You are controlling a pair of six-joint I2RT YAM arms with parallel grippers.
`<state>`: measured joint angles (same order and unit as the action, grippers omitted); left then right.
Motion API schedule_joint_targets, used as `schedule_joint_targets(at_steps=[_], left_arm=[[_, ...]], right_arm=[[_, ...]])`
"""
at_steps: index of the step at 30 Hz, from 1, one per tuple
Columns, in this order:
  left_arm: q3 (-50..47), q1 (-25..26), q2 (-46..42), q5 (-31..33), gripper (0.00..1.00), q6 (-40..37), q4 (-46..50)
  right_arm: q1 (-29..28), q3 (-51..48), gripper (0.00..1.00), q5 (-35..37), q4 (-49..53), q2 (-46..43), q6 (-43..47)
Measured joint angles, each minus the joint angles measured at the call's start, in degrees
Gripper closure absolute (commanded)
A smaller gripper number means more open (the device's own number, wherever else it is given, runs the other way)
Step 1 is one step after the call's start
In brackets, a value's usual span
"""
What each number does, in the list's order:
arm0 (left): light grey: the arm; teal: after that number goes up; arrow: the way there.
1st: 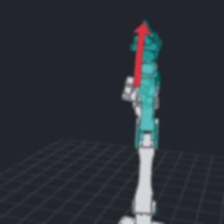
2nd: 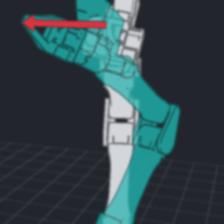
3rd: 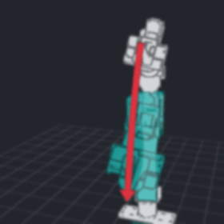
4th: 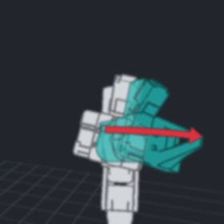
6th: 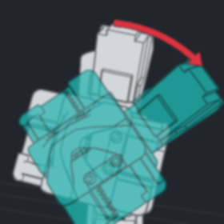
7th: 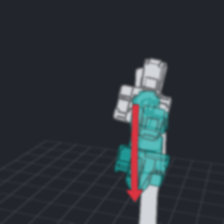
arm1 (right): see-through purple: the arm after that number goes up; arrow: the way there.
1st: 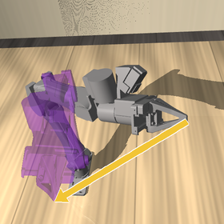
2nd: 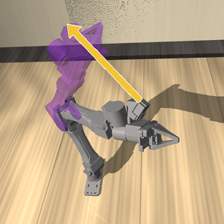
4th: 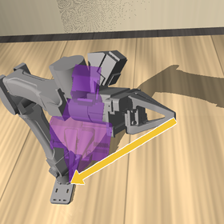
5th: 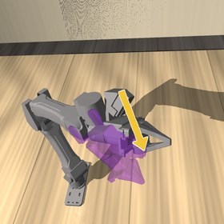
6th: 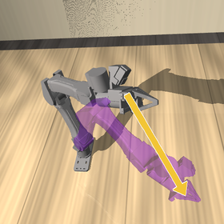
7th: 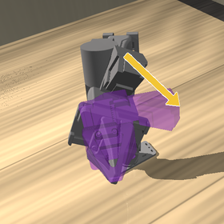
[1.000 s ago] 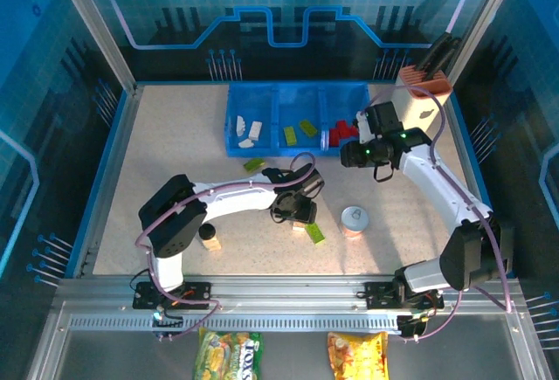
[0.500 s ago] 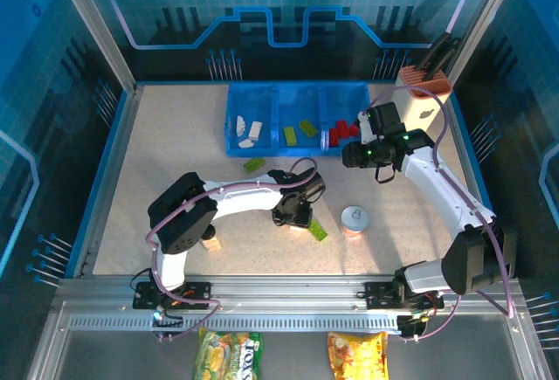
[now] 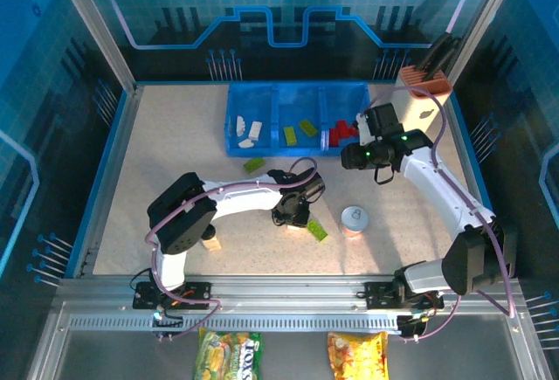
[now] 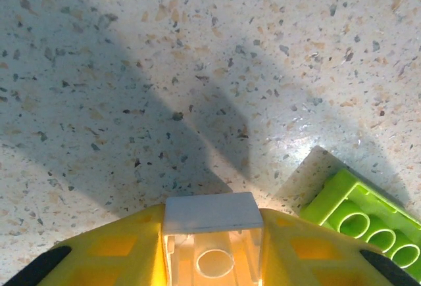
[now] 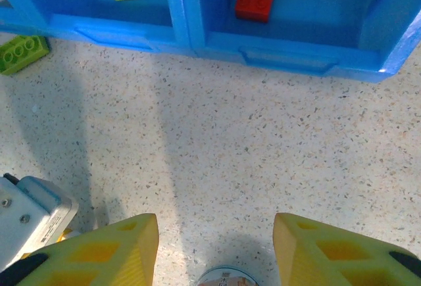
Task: Sort the legos into containers by color
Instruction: Pick up the lego from the middle-left of the table, then place the lego in the container.
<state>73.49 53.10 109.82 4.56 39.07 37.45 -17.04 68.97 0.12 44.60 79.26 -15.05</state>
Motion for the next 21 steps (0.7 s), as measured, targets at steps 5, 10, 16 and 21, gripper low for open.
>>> schedule_joint_targets(at_steps=[5, 10, 16, 21], left_arm=[[-0.28, -0.52, -1.60, 0.61, 0.66, -0.15, 0.28], [-0.74, -3.52, -6.21, 0.85, 0.66, -1.01, 0.81], [-0.70, -10.10, -10.25, 1.33, 0.66, -4.20, 1.33], [1.33, -16.79, -10.45, 1.44, 0.66, -8.00, 2.14]], right_arm=[[-1.42, 0.00, 0.50, 0.76, 0.79, -0.13, -0.26], [-2.45, -0.66, 0.50, 1.22, 0.87, -1.33, -0.85], [-3.19, -4.00, 0.50, 1.44, 0.98, -3.15, -1.95], [-4.28, -5.84, 0.51, 1.66, 1.07, -3.85, -2.97]])
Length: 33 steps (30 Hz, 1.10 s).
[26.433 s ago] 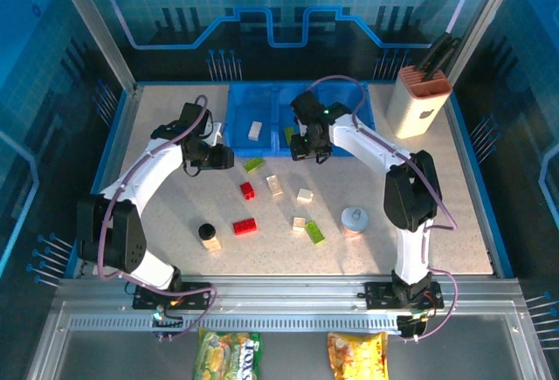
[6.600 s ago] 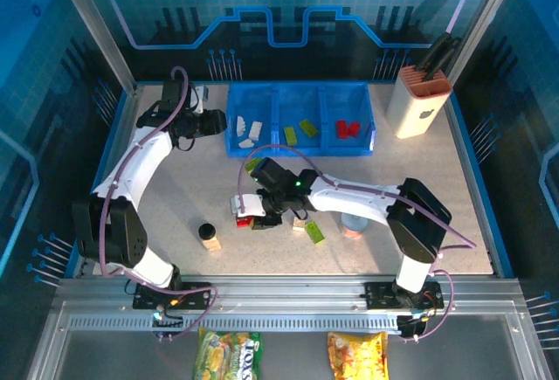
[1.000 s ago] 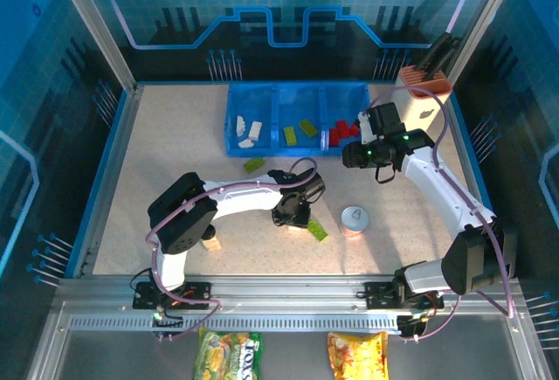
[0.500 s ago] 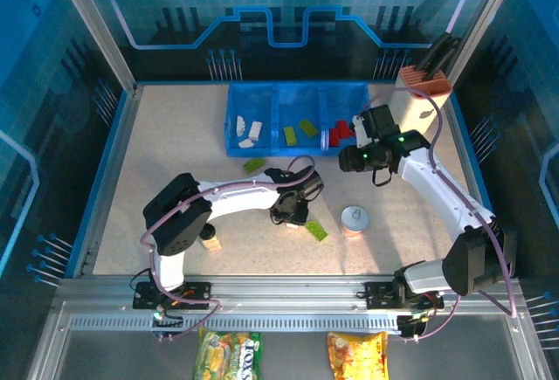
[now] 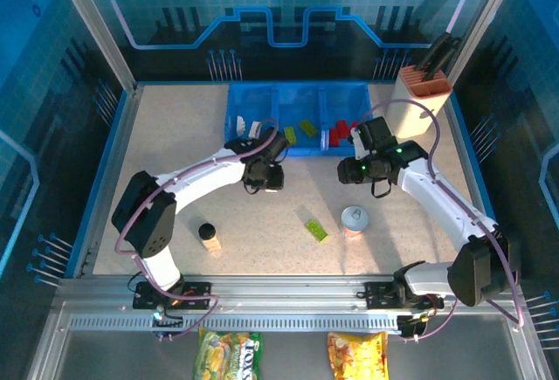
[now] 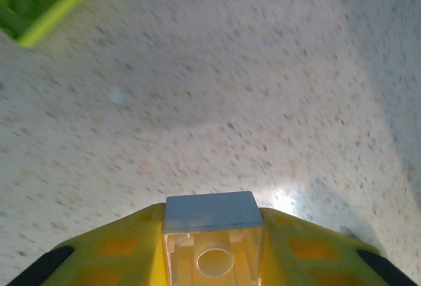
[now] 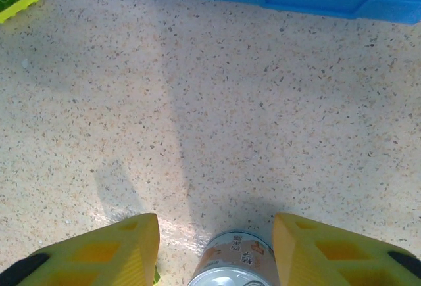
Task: Sort the legos into containers by color
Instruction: Place the lego in the container.
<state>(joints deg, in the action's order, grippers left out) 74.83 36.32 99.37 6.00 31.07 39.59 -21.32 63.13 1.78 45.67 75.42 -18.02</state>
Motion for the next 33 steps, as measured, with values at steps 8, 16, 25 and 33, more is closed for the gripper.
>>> schedule_joint_targets(at_steps=[8, 16, 25, 33], left_arm=[[10.73, -10.36, 3.69, -1.95, 0.66, -6.56, 0.44], [22.86, -17.51, 14.95, -7.10, 0.67, -10.71, 0.02], [32.22, -20.87, 25.20, -14.29, 0.65, -12.00, 0.02], [33.79, -21.33, 28.50, -17.40, 0.60, -12.20, 0.02]], right_arm=[[-1.64, -1.33, 0.51, 1.20, 0.81, -2.25, -1.33], [-3.08, -2.21, 0.50, 2.34, 2.19, -5.05, -2.60], [-4.46, -2.40, 0.50, 3.41, 4.28, -6.21, -3.67], [-5.81, -2.40, 0.50, 4.28, 5.95, -6.71, -4.50]])
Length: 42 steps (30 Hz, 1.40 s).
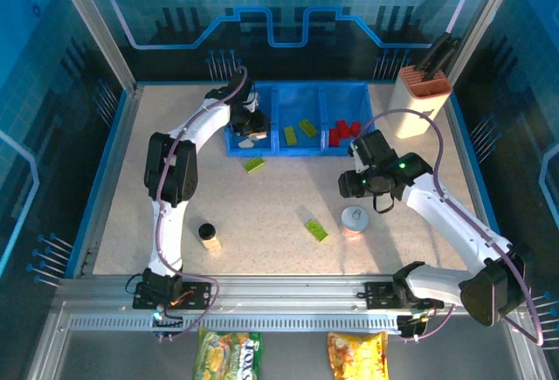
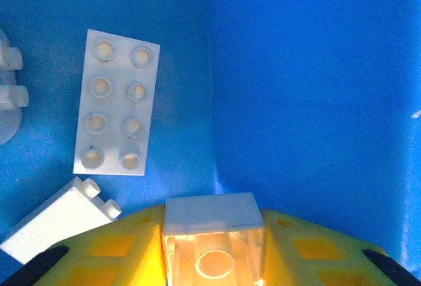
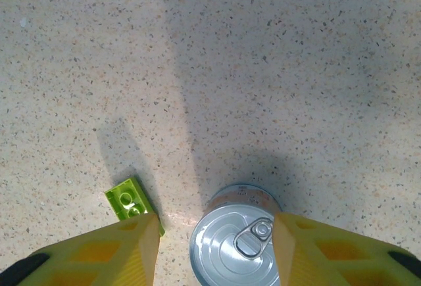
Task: Sort the legos into containers by color
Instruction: Place the lego in the container, then pick up the lego from the bottom-center of the table.
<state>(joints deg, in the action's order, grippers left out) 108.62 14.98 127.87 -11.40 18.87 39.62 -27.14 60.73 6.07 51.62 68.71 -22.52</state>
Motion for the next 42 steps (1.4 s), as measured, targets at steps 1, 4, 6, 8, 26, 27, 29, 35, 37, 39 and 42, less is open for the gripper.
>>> schedule_joint_targets(at_steps=[1, 4, 6, 8, 26, 27, 29, 35, 37, 39, 42], left_arm=[[0.00, -0.04, 0.26, -0.11, 0.60, -0.02, 0.07], [0.02, -0.28, 1.20, -0.39, 0.56, -0.13, 0.07], [0.02, -0.37, 1.77, -0.48, 0.54, -0.74, 0.22], [0.02, -0.48, 1.95, -0.46, 0.52, -1.05, 0.46], [-3.98, -0.57, -8.31, -0.46, 0.51, -1.29, 0.90], [-4.87, -0.57, -9.79, -0.44, 0.51, -1.31, 0.87], [-6.88, -0.57, -12.81, -0.44, 0.51, -1.31, 1.09], [-12.66, -0.57, -20.02, -0.44, 0.50, -1.86, 3.02], [-14.32, -0.59, -21.57, -0.39, 0.50, -2.36, 4.13], [-15.98, -0.63, -23.02, -0.17, 0.49, -2.80, 5.46], [-17.64, -1.09, -24.65, 0.26, 0.49, -3.74, 7.72]], right_arm=[[-0.20, 0.00, 0.50, 0.11, 0.22, -0.07, -0.04], [-0.61, 0.00, 0.50, 0.48, 0.90, -0.44, -0.42], [-0.74, 0.02, 0.50, 0.70, 1.40, -0.70, -0.46], [-1.09, 0.13, 0.50, 1.05, 1.84, -0.76, -0.63], [-9.64, 2.01, 0.50, 2.89, 3.50, -1.01, -3.43], [-10.38, 2.01, 0.50, 2.95, 3.48, -0.92, -3.63], [-11.67, 2.01, 0.50, 2.95, 3.41, -0.48, -3.93], [-15.85, 1.97, 0.50, 2.95, 3.15, 3.50, -4.26], [-16.94, 1.84, 0.50, 2.93, 2.73, 5.03, -4.24], [-18.10, 1.55, 0.50, 2.93, 1.81, 6.97, -4.17], [-19.78, 0.57, 0.49, 2.71, 0.46, 9.88, -3.74]])
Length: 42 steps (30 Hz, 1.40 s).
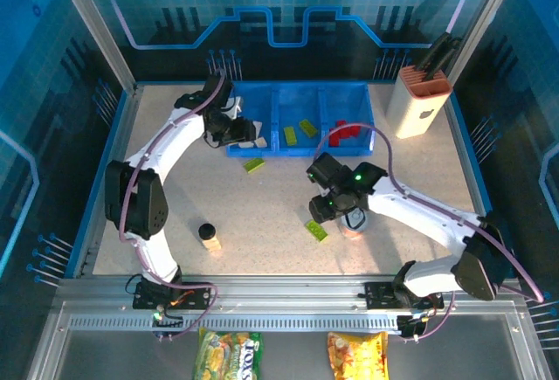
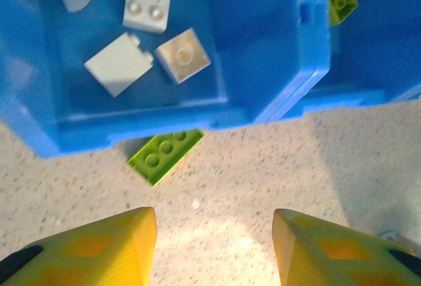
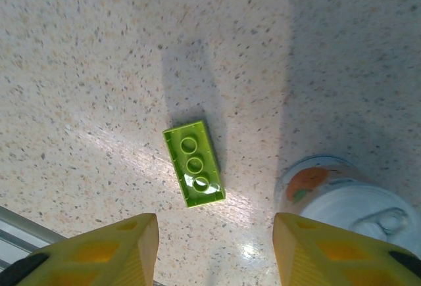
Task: Sort the legos into containers by color
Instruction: Pick up the lego from the bottom-center of the table.
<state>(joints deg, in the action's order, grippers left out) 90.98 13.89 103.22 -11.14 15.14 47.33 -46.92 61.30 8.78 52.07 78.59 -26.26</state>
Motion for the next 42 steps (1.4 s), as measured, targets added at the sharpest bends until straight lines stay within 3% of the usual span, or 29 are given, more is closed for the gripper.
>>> schedule_joint_targets(at_steps=[7, 13, 18, 25, 34, 42], left_arm=[[-5.46, -3.08, -6.49, 0.87, 0.48, -2.56, 1.90], [-15.28, -5.81, -13.18, 1.68, 0.49, -3.93, -3.06], [-18.10, -5.88, -13.73, 2.95, 0.49, -5.18, -6.05], [-19.10, -6.19, -14.53, 2.95, 0.49, -5.22, -9.01], [-19.15, -6.23, -14.69, 2.95, 0.49, -5.22, -9.77], [-19.17, -6.23, -15.10, 2.97, 0.48, -5.22, -10.21]], right_arm=[[-3.04, -1.49, 0.47, -0.33, -3.72, 8.31, 1.01], [-4.00, -2.29, 0.46, -0.33, -6.78, 14.34, 1.51], [-4.09, -2.97, 0.46, -0.22, -8.31, 17.94, 2.10], [-4.37, -3.23, 0.51, -0.26, -9.14, 20.44, 2.71], [-5.09, -2.78, 0.65, -0.55, -9.14, 20.87, 3.32], [-5.22, -2.51, 0.67, 0.13, -8.48, 20.61, 3.02]])
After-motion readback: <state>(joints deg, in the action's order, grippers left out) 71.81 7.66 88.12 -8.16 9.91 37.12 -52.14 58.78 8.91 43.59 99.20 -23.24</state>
